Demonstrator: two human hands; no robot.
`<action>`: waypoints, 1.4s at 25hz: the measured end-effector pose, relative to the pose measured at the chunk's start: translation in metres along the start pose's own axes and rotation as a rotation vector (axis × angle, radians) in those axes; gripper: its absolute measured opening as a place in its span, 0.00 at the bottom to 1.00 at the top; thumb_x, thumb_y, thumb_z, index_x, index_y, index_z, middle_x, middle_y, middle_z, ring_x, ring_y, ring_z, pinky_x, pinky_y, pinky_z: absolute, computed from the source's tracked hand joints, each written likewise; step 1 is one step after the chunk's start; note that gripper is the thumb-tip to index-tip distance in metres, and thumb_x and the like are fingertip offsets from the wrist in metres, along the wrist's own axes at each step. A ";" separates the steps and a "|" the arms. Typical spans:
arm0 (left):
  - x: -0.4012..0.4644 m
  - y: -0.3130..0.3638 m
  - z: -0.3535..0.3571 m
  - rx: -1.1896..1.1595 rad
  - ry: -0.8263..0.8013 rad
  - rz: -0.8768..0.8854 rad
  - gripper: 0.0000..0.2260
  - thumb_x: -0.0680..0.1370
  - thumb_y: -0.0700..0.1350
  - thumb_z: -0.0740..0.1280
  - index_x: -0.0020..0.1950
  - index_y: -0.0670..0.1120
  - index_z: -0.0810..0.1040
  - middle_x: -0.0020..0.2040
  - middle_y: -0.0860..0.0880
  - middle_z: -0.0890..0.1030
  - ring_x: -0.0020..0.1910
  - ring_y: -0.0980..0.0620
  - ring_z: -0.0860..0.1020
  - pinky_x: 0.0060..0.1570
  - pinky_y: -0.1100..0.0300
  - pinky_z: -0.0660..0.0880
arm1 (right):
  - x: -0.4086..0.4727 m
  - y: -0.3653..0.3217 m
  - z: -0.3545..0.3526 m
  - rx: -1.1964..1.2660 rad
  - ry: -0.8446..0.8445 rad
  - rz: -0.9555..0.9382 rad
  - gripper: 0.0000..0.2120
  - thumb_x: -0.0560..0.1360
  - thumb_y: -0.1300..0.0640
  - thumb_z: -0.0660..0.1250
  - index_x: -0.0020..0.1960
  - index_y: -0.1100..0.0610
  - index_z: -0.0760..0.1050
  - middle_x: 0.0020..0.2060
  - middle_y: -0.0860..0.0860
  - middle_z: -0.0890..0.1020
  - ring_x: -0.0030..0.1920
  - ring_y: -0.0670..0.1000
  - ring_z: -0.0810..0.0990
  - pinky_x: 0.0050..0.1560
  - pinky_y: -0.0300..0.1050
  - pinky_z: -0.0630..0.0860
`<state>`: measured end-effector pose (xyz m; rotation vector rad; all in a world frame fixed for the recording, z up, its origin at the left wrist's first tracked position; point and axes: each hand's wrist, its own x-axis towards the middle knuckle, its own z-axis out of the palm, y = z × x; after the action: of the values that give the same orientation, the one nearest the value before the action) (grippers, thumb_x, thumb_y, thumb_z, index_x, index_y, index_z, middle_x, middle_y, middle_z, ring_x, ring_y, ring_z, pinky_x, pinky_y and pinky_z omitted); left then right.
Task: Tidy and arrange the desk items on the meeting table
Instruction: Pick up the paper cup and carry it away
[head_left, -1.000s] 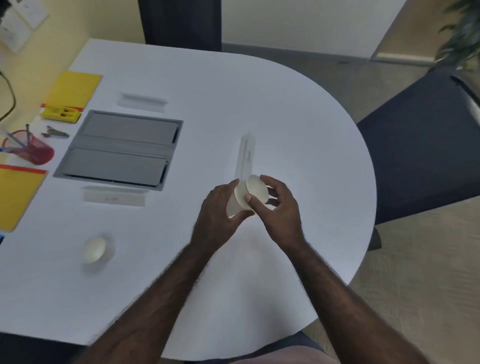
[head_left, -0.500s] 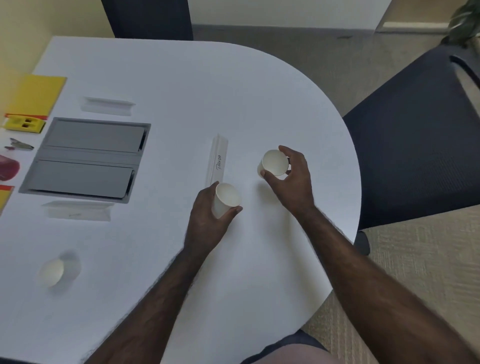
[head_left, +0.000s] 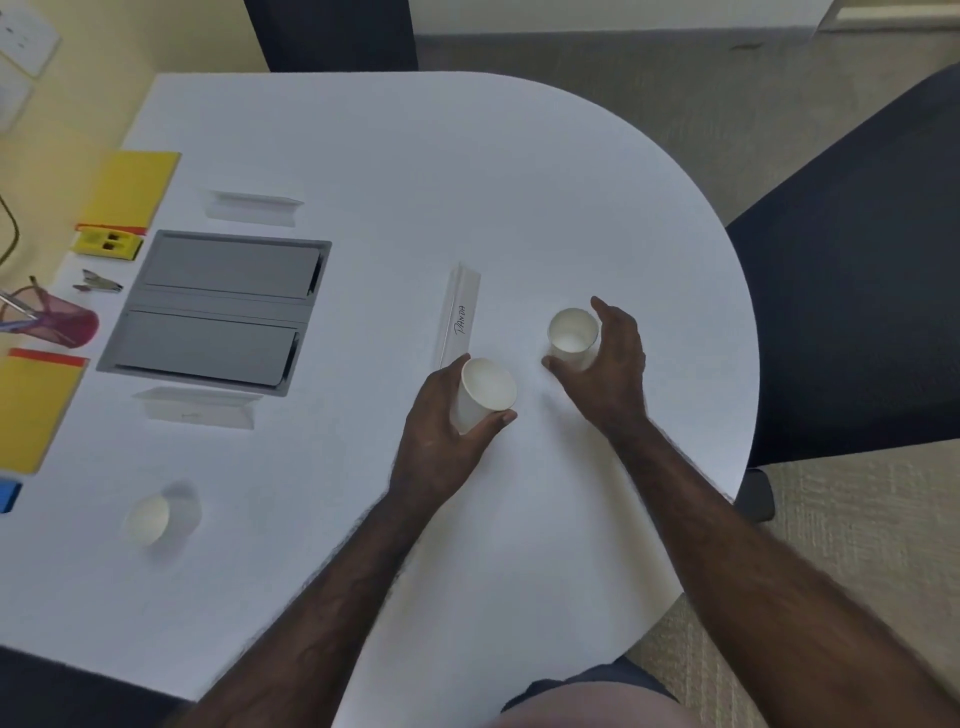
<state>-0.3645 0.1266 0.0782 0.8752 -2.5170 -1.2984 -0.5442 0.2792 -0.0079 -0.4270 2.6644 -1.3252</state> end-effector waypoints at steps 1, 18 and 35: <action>-0.004 0.002 0.000 -0.011 0.005 0.002 0.36 0.73 0.59 0.79 0.77 0.53 0.70 0.71 0.61 0.74 0.70 0.62 0.71 0.69 0.63 0.70 | -0.008 -0.004 -0.005 -0.009 0.014 -0.014 0.48 0.67 0.45 0.83 0.80 0.50 0.64 0.75 0.49 0.71 0.76 0.54 0.71 0.71 0.54 0.65; -0.175 0.070 0.031 -0.273 -0.126 0.318 0.29 0.70 0.60 0.79 0.68 0.63 0.73 0.65 0.62 0.73 0.66 0.61 0.75 0.59 0.61 0.78 | -0.254 -0.042 -0.152 0.279 -0.095 -0.067 0.31 0.68 0.39 0.81 0.67 0.34 0.73 0.63 0.32 0.80 0.64 0.38 0.79 0.57 0.39 0.76; -0.308 0.175 0.196 -0.276 -0.624 0.576 0.37 0.74 0.56 0.79 0.79 0.51 0.67 0.68 0.59 0.72 0.69 0.60 0.74 0.65 0.64 0.74 | -0.413 0.096 -0.320 0.325 0.449 0.201 0.35 0.66 0.33 0.80 0.70 0.39 0.75 0.61 0.35 0.83 0.60 0.39 0.82 0.53 0.39 0.78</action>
<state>-0.2683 0.5160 0.1307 -0.3601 -2.5792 -1.8089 -0.2483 0.7053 0.1069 0.1968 2.6381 -1.9240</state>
